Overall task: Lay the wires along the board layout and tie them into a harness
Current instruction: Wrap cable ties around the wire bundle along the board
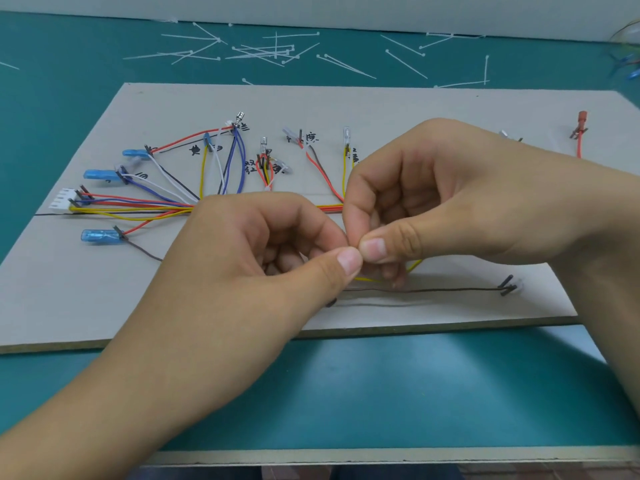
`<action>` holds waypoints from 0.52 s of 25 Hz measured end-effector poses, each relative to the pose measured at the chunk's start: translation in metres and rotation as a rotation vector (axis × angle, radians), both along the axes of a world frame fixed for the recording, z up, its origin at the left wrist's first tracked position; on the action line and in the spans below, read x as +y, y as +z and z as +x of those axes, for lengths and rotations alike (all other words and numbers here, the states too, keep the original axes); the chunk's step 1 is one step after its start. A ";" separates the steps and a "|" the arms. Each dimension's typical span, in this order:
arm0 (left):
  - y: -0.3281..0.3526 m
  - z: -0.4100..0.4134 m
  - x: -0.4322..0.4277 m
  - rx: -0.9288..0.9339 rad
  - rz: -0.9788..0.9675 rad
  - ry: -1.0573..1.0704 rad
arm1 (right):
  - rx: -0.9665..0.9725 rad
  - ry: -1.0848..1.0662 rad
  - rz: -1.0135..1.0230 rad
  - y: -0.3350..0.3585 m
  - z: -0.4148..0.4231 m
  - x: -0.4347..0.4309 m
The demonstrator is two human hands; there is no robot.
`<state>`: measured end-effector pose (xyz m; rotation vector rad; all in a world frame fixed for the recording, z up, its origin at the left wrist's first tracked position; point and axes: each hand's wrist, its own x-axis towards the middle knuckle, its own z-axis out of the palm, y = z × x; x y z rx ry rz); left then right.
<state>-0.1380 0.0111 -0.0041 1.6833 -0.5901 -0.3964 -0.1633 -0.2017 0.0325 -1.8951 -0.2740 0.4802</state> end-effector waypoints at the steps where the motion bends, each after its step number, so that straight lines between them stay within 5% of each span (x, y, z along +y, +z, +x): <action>1: 0.000 0.000 0.000 0.004 -0.004 -0.008 | -0.005 0.001 0.008 0.000 0.000 0.000; 13: 0.003 0.001 -0.003 -0.073 0.082 -0.052 | -0.098 -0.007 -0.036 -0.001 0.000 0.001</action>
